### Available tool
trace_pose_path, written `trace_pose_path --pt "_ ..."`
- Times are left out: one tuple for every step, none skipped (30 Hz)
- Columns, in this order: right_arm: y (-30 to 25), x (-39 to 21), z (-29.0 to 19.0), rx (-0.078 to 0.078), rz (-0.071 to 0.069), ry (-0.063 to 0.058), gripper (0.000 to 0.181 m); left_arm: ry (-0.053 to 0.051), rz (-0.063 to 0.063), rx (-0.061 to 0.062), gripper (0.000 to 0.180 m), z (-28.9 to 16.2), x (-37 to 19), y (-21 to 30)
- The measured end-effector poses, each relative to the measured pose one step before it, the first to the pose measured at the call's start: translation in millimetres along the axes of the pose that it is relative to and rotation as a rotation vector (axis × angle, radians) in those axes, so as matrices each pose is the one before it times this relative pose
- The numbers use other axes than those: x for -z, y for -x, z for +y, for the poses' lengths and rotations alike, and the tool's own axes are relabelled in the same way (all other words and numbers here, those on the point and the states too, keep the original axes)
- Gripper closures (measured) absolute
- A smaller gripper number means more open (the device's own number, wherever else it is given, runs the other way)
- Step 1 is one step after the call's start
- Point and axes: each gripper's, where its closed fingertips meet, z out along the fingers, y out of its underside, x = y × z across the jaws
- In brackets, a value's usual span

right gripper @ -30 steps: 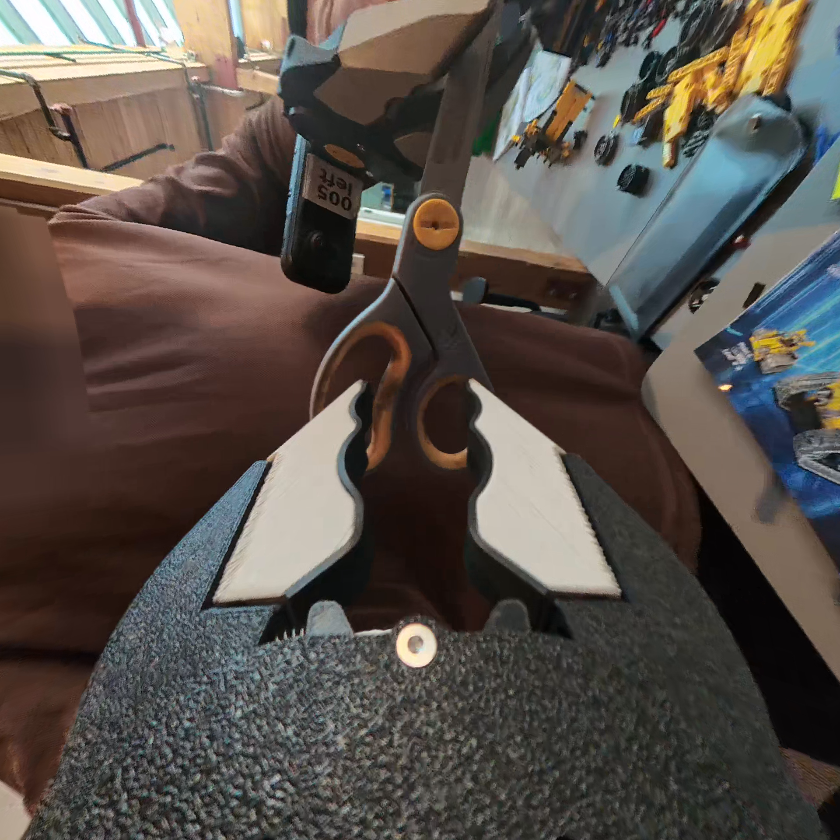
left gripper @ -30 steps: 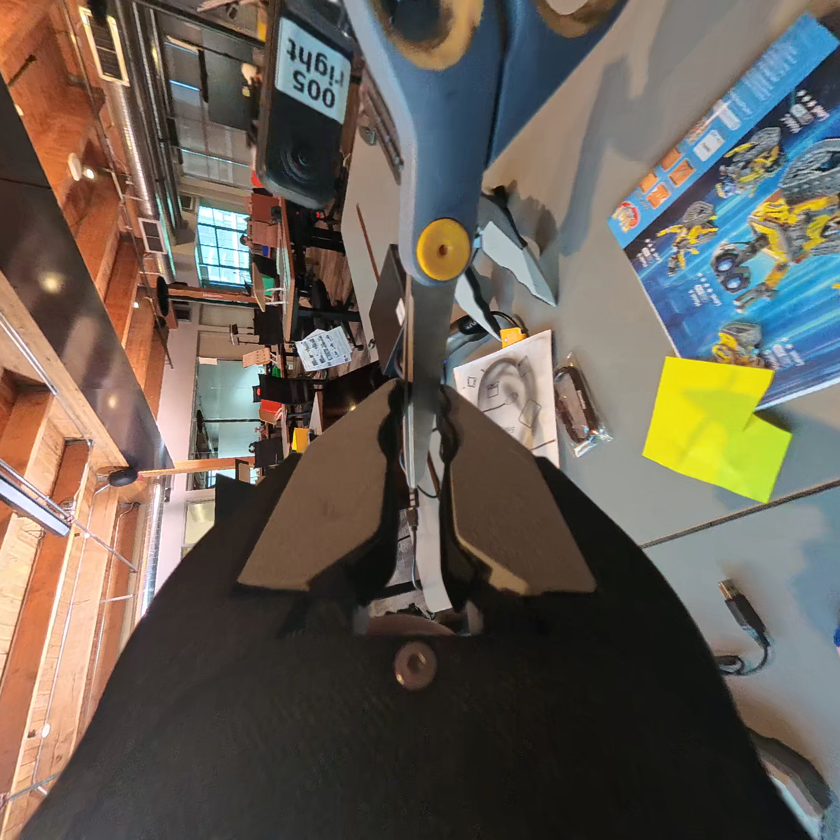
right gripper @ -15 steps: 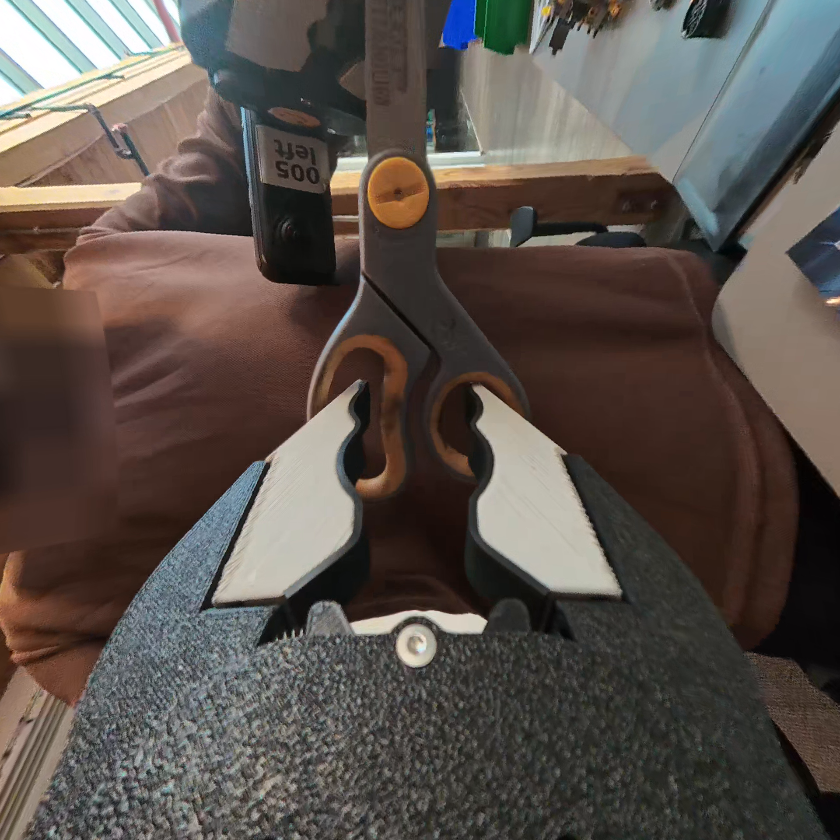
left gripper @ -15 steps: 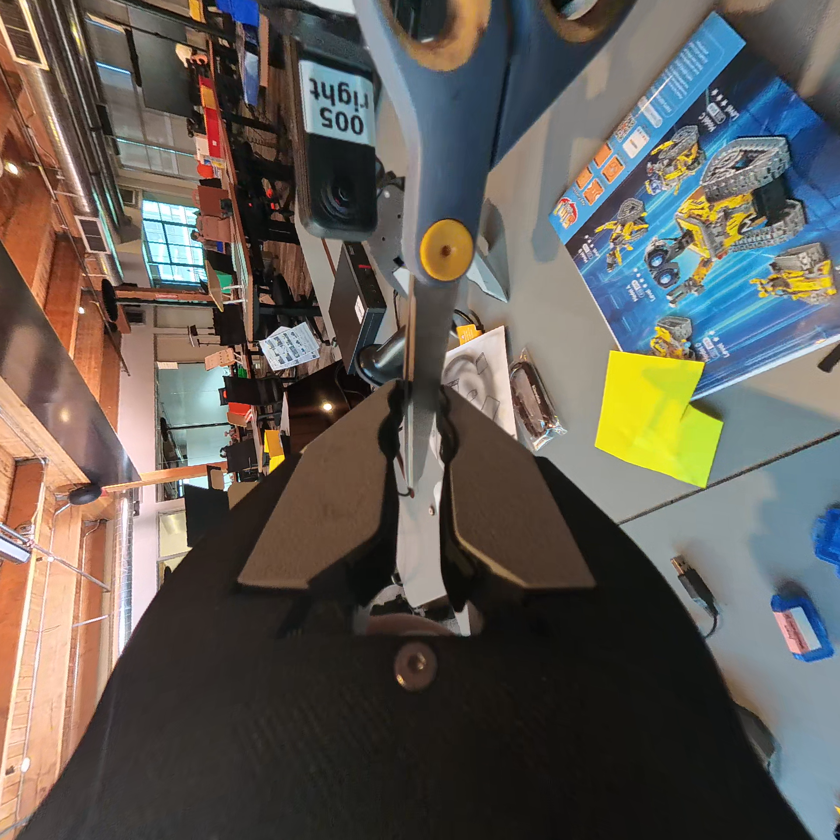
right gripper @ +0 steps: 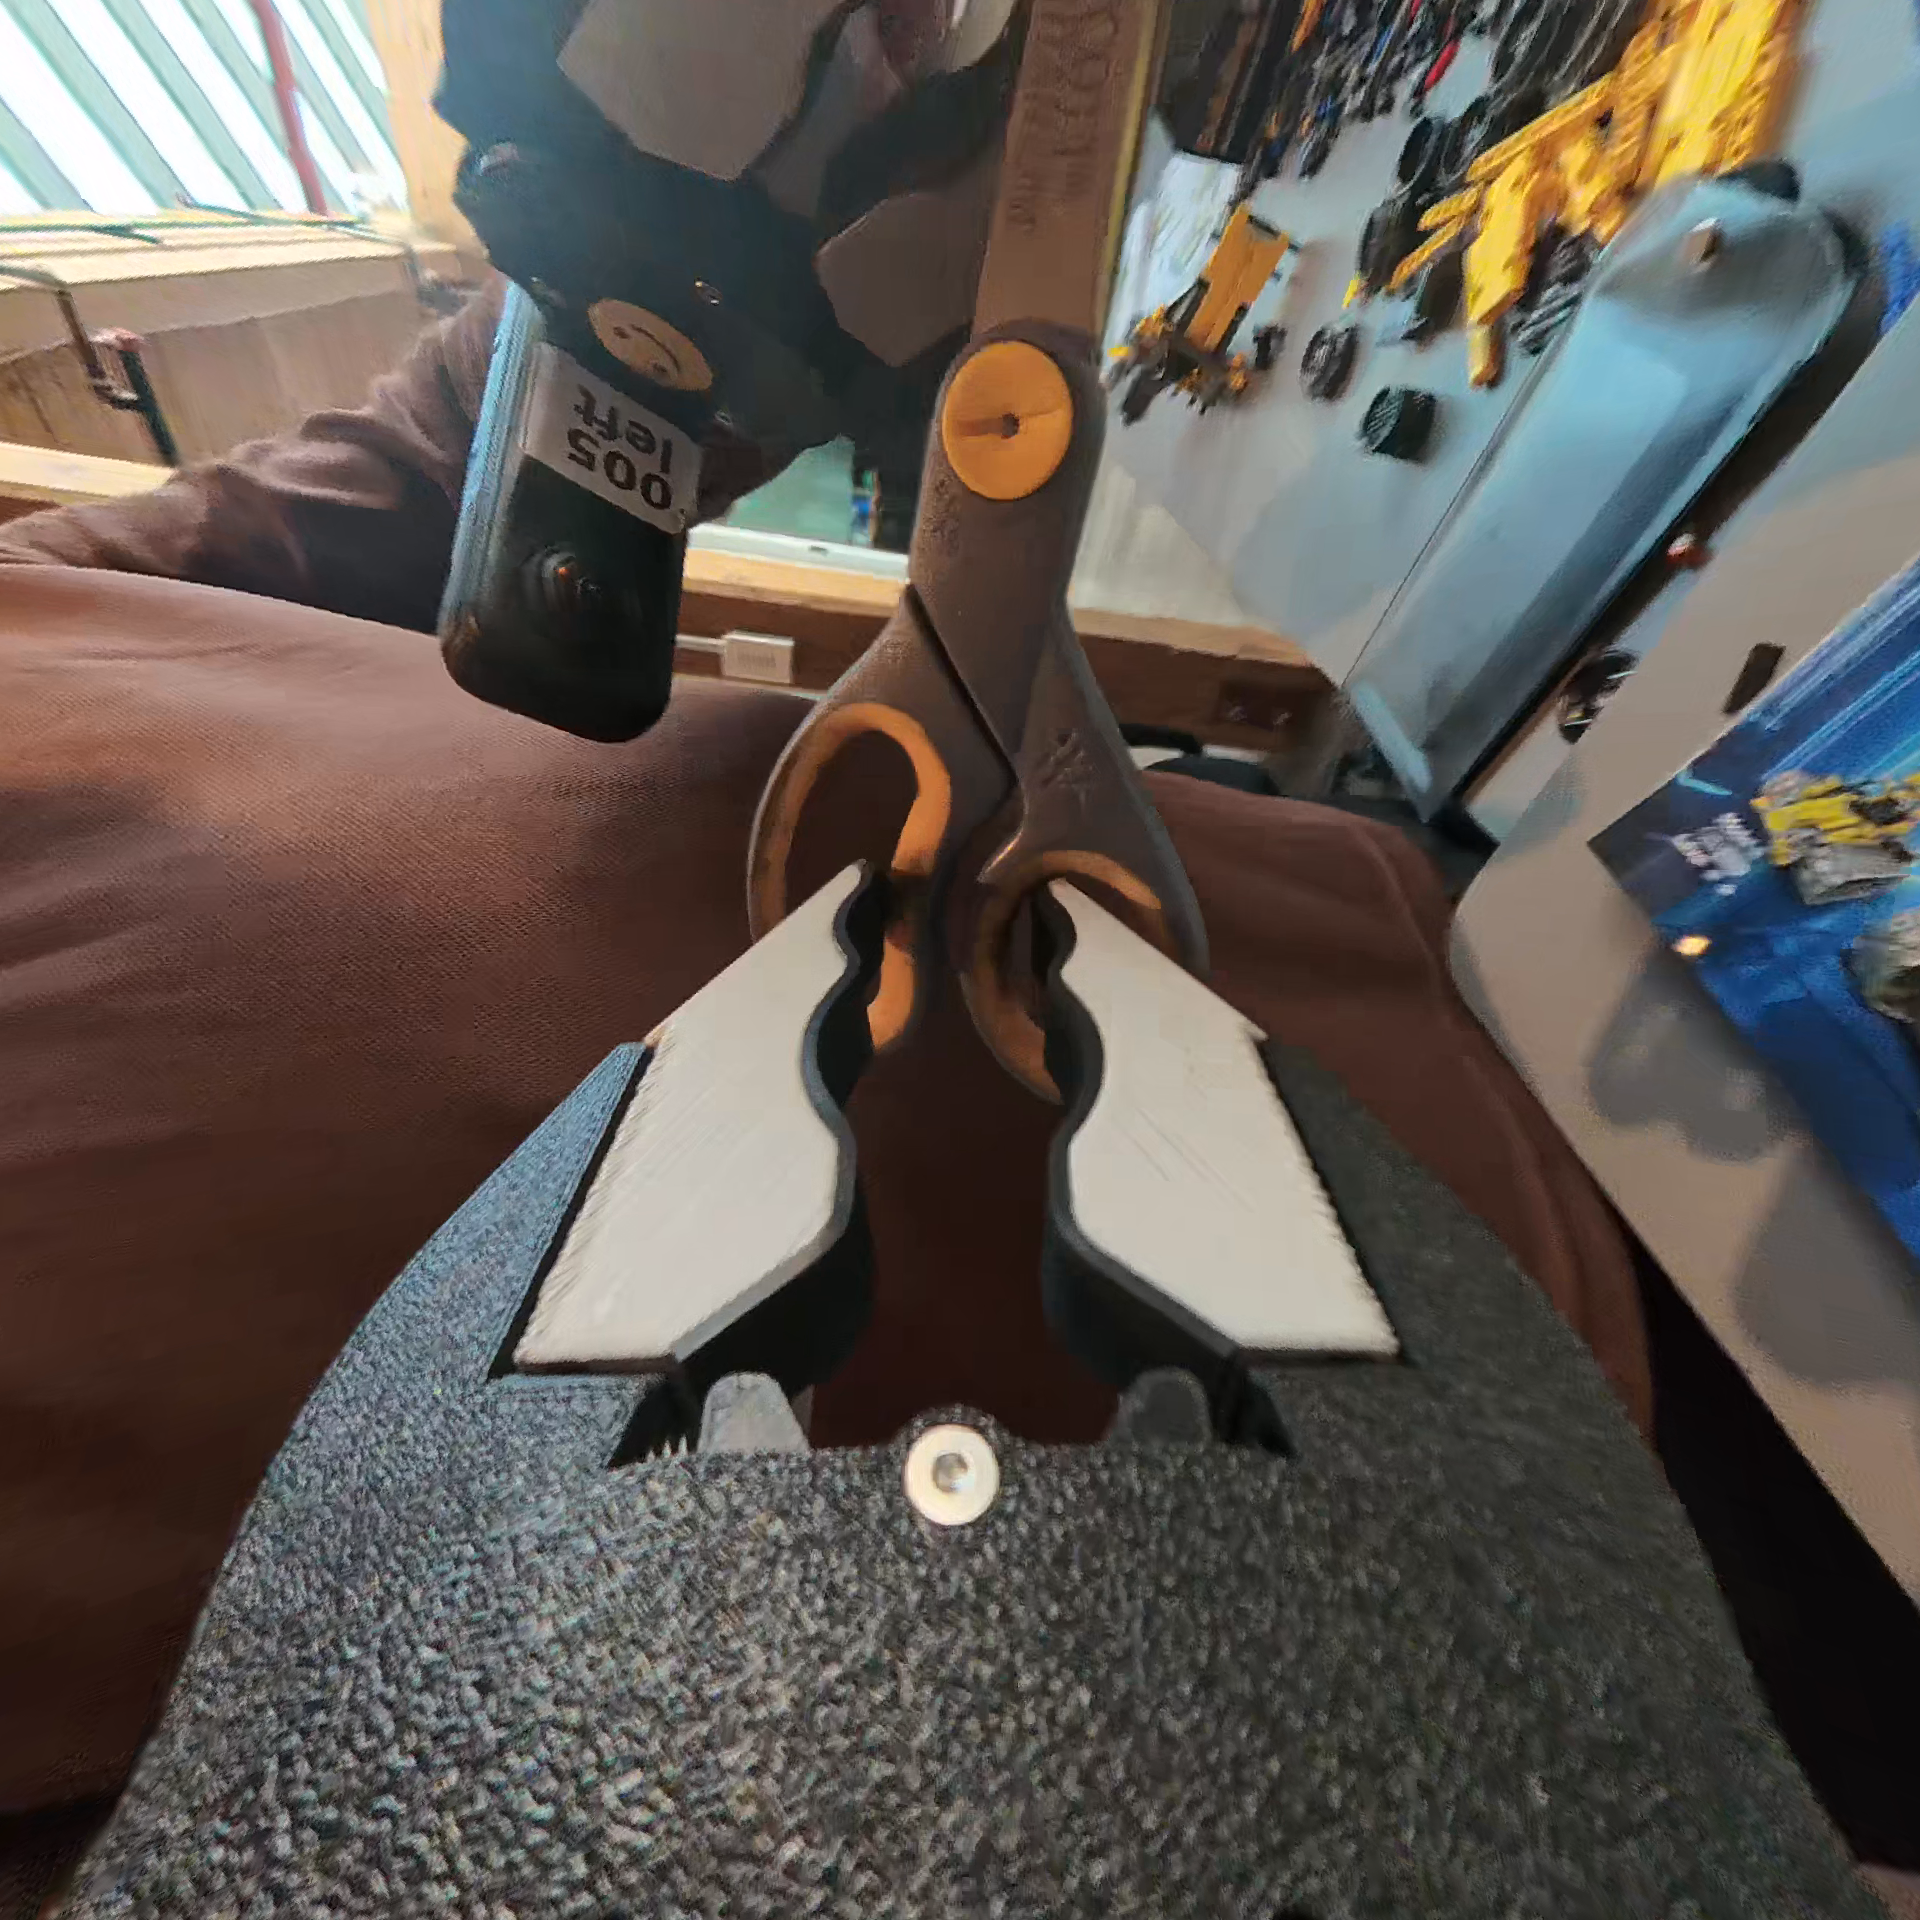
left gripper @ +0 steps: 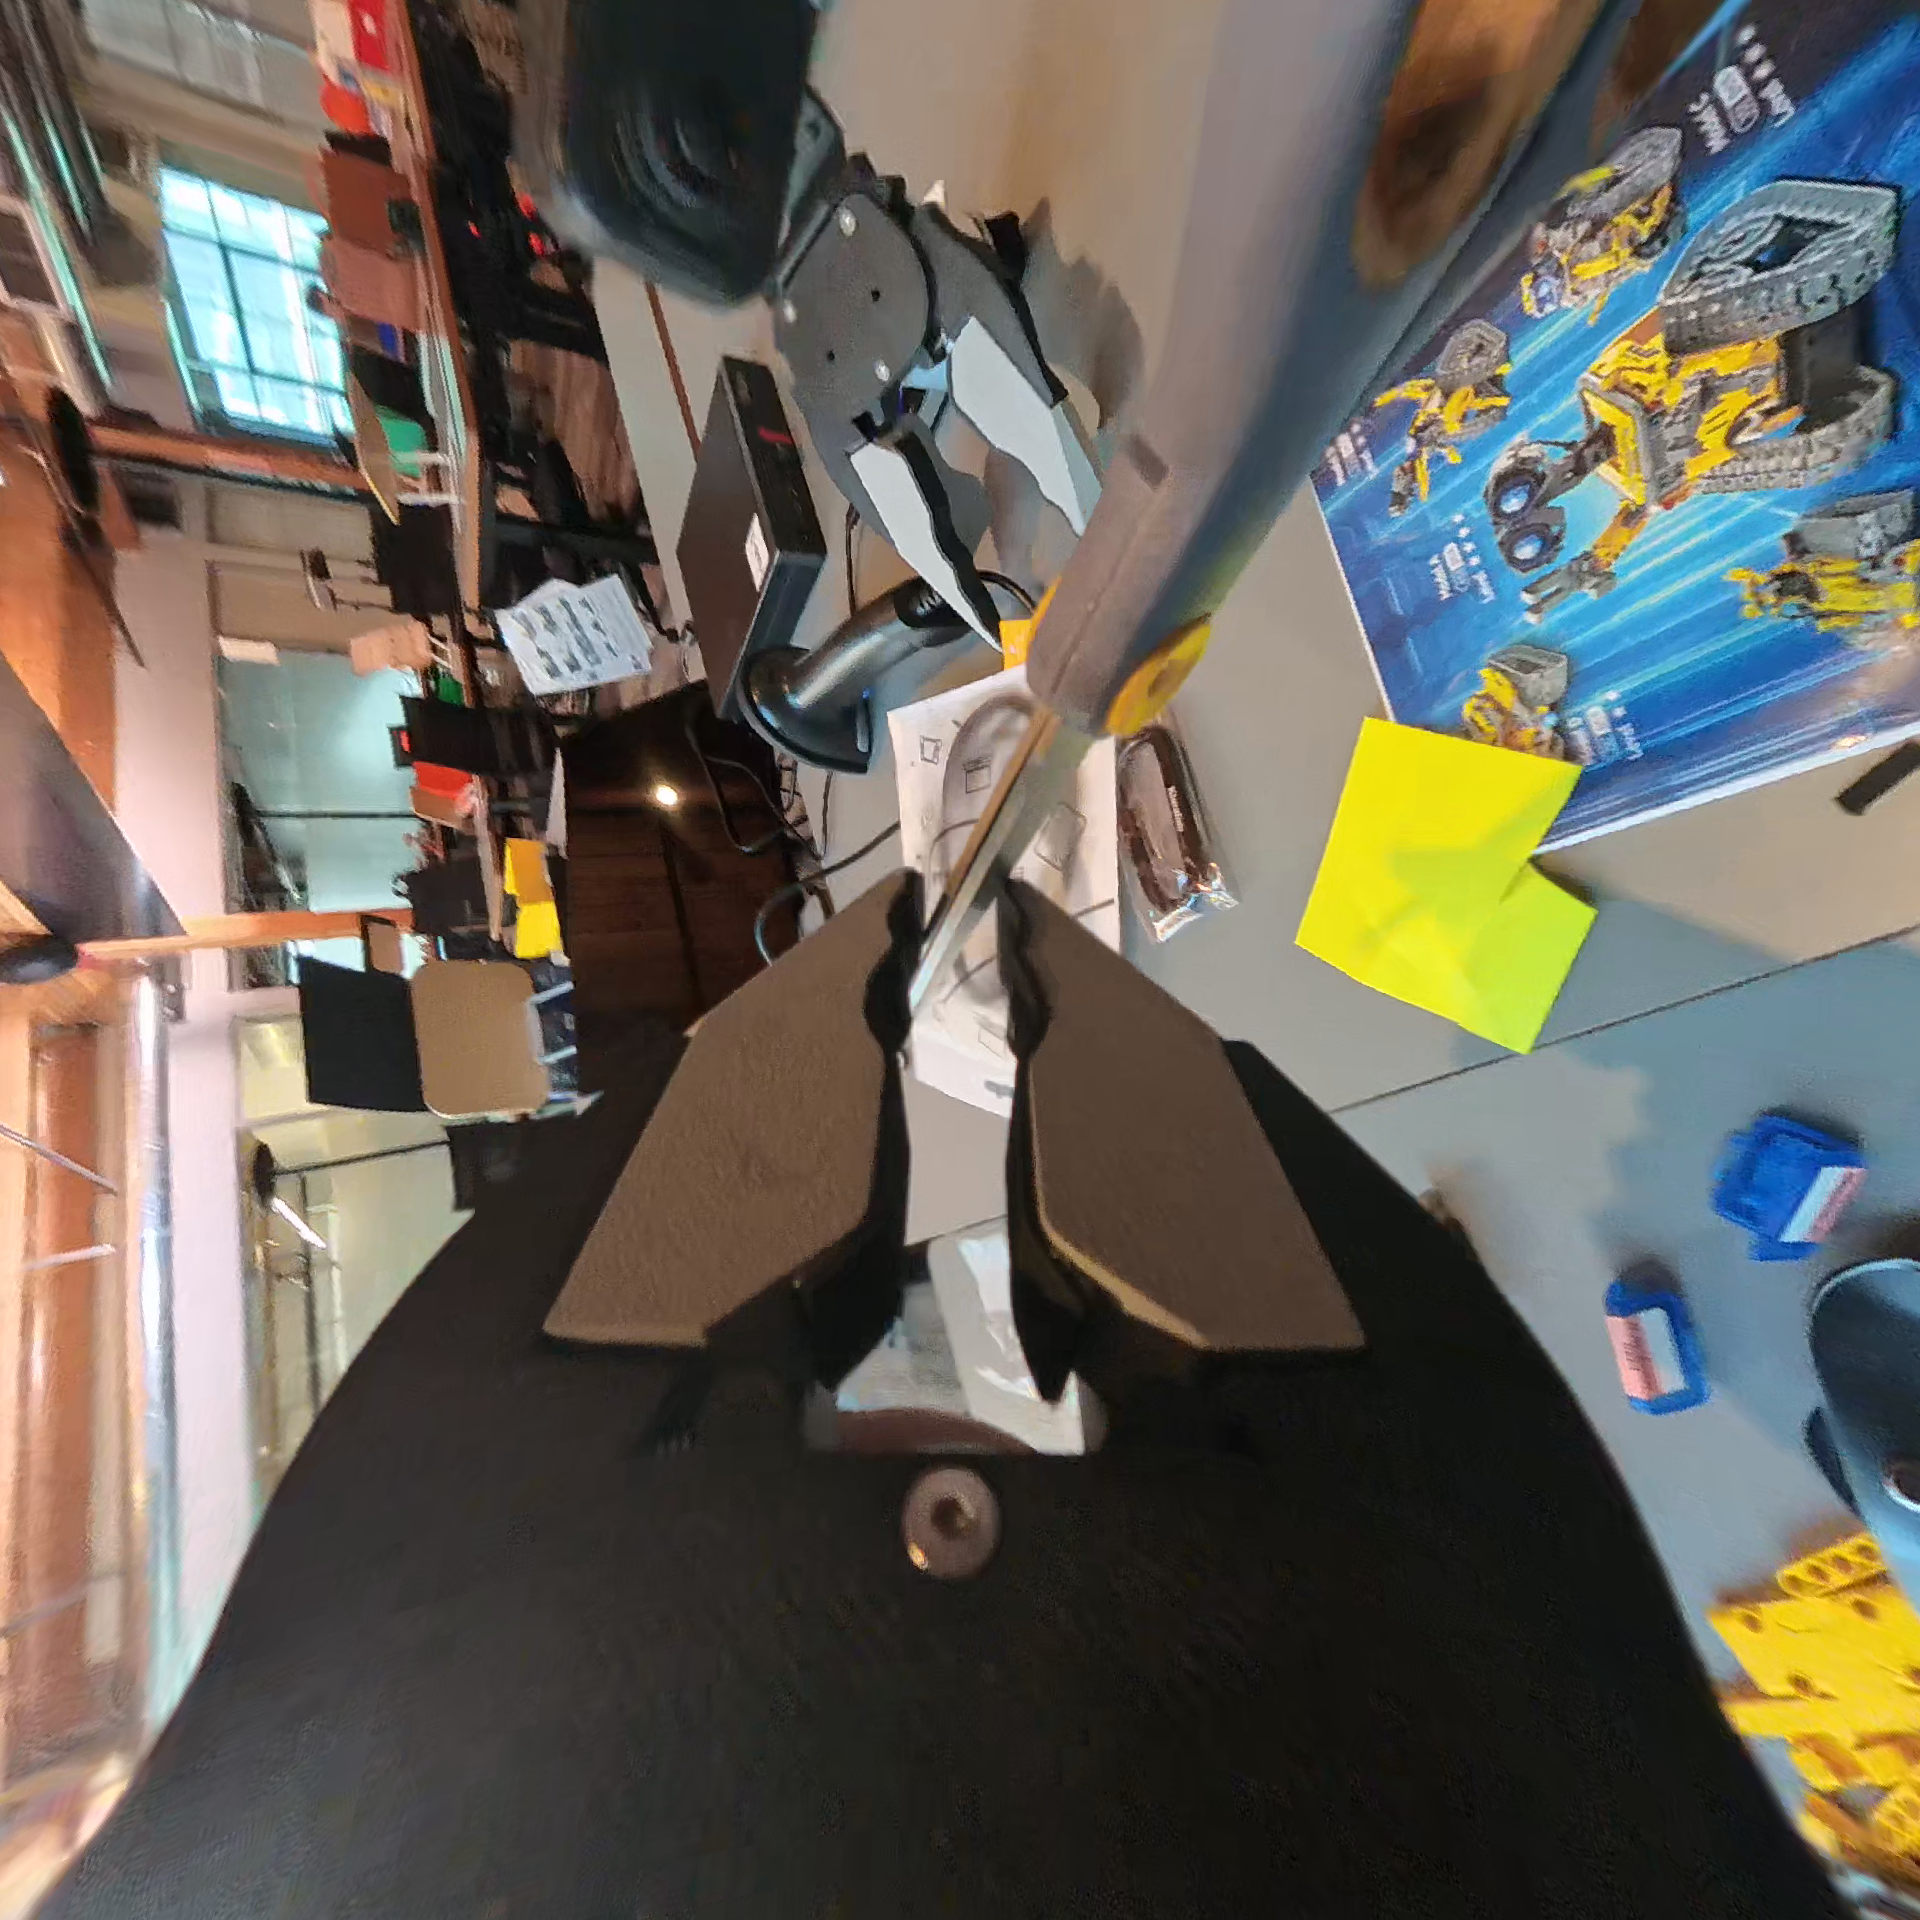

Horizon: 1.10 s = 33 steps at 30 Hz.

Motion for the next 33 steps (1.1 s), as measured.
trace_pose_path --pt "-4.91 3.14 -1.22 0.026 0.0472 -0.017 0.155 -0.0021 -0.0098 0.0195 0.167 0.95 -0.35 0.94" --pt "-3.3 3.7 -1.77 0.0145 0.0287 -0.0228 0.156 -0.009 -0.0136 0.0252 0.167 -0.19 0.57 2.13" --pt "-1.43 4.24 -3.19 -0.0032 0.0046 -0.0329 0.157 -0.0035 -0.0145 0.0542 0.166 0.14 1.41 3.96" --pt "-1.22 4.29 -3.19 -0.0054 -0.0022 -0.0344 0.159 -0.0025 0.0016 0.0711 0.164 0.63 1.57 2.96" --pt "-1.6 3.38 -1.6 -0.0015 -0.0004 -0.0231 0.16 0.0038 0.0157 0.0688 0.153 1.91 1.02 1.04" --pt "-2.13 1.31 1.58 -0.002 0.0032 -0.0018 0.16 0.0146 0.0093 0.059 0.143 4.28 0.49 1.54" --pt "-2.54 0.1 1.06 -0.0001 0.0065 -0.0066 0.16 0.0244 0.0059 0.0537 0.137 6.52 0.17 1.69" --pt "-3.09 -1.1 2.22 -0.0024 0.0042 0.0013 0.16 0.0207 0.0167 0.0635 0.143 6.12 0.46 0.09" --pt "-5.13 -2.11 1.88 -0.0035 0.0098 0.0005 0.16 -0.0018 0.0523 0.0865 0.16 3.28 0.28 -6.35" --pt "-6.53 -2.75 1.0 -0.0058 0.0104 -0.0009 0.16 0.0131 0.031 0.0793 0.16 7.08 -3.67 -6.35" --pt "-6.95 -2.78 1.14 -0.0132 0.0064 0.0055 0.16 0.0325 0.0094 0.0123 0.16 10.78 -5.88 -6.49" --pt "-6.19 -1.8 -0.19 -0.0111 0.0018 -0.0008 0.16 0.0151 -0.0217 -0.0165 0.16 6.6 -3.97 -3.11" --pt "-3.79 -0.39 -1.85 -0.008 -0.0055 -0.0108 0.16 0.0115 -0.0347 -0.0055 0.159 3.29 -0.78 0.41" --pt "-1.79 0.62 -2.8 -0.006 -0.0067 -0.0154 0.16 0.0174 -0.0324 0.0094 0.157 1.92 1.82 2.58" --pt "-2.19 2.4 -3.99 -0.0038 0.0024 -0.0247 0.16 0.0123 -0.0352 0.0285 0.152 1.12 4.16 5.15" --pt "-0.55 3.84 -4.27 -0.0048 -0.0095 -0.0248 0.16 0.01 -0.0307 0.0431 0.141 1.75 5.46 6.07" --pt "0.33 4.21 -4.02 -0.0057 -0.0128 -0.0239 0.16 0.0113 -0.0306 0.0568 0.132 3.01 5.85 6.58" --pt "-0.07 4.14 -3.45 -0.0011 -0.0031 -0.0193 0.16 0.0081 -0.014 0.0647 0.126 3.13 5.66 4.37" --pt "0.63 3.42 -2.36 0.0049 0.0014 -0.0103 0.16 0.004 0.0011 0.0761 0.122 3.23 5.17 2.12" --pt "1.9 2.33 -1.82 0.0149 0.0069 -0.0045 0.16 -0.0003 0.041 0.1003 0.123 2.56 3.72 -4.23" --pt "4.04 0.77 -1.38 0.0284 0.0091 0.0019 0.16 0.0057 0.0982 0.1307 0.126 2.04 1.51 -13.15" --pt "5.42 -0.74 -1.53 0.032 0.0082 0.0059 0.16 0.0139 0.1448 0.155 0.125 1.41 -1.43 -20.26" --pt "5.1 -1.71 -1.75 0.0351 0.0141 0.008 0.16 0.0071 0.1567 0.1651 0.119 -0.84 -4.59 -20.49" --pt "3.18 -2.29 -1.09 0.0404 0.0296 0.0158 0.16 -0.0038 0.1542 0.1636 0.114 -3.45 -6.72 -17.31" --pt "1.58 -2.45 -0.02 0.0471 0.0409 0.0258 0.161 -0.0145 0.1521 0.1588 0.115 -7.37 -6.58 -14.51" --pt "0.82 -1.99 -0.16 0.0517 0.0468 0.0245 0.16 -0.0379 0.1514 0.1372 0.117 -12.26 -3.92 -14.09" --pt "1.54 -1.39 -0.75 0.0484 0.0399 0.0181 0.16 -0.0631 0.1144 0.0967 0.122 -14.82 -1.65 -10.82" --pt "2.76 -0.72 -1.6 0.0416 0.0274 0.0103 0.16 -0.0571 0.0506 0.0531 0.13 -12.38 -0.89 -4.05" --pt "1.88 0.0 -2.35 0.0441 0.0328 0.0045 0.16 -0.0307 0.0285 0.017 0.147 -7.64 -1.05 -3.07" --pt "-0.44 0.92 -2.38 0.0507 0.0516 0.0037 0.16 -0.0205 -0.0011 -0.0008 0.165 -4.84 -1.09 -1.02" --pt "-3.78 1.91 -2.27 0.0547 0.0779 0.0076 0.16 -0.021 -0.0232 -0.0177 0.173 -3.67 -0.99 0.7" --pt "-6.97 2.34 -0.28 0.0626 0.1005 0.0205 0.16 -0.0003 -0.0282 0.0055 0.175 -0.48 -1.34 1.87" --pt "-7.69 1.77 0.32 0.0688 0.1105 0.0234 0.159 -0.0021 -0.0284 0.0339 0.177 0.03 -1.19 2.73"
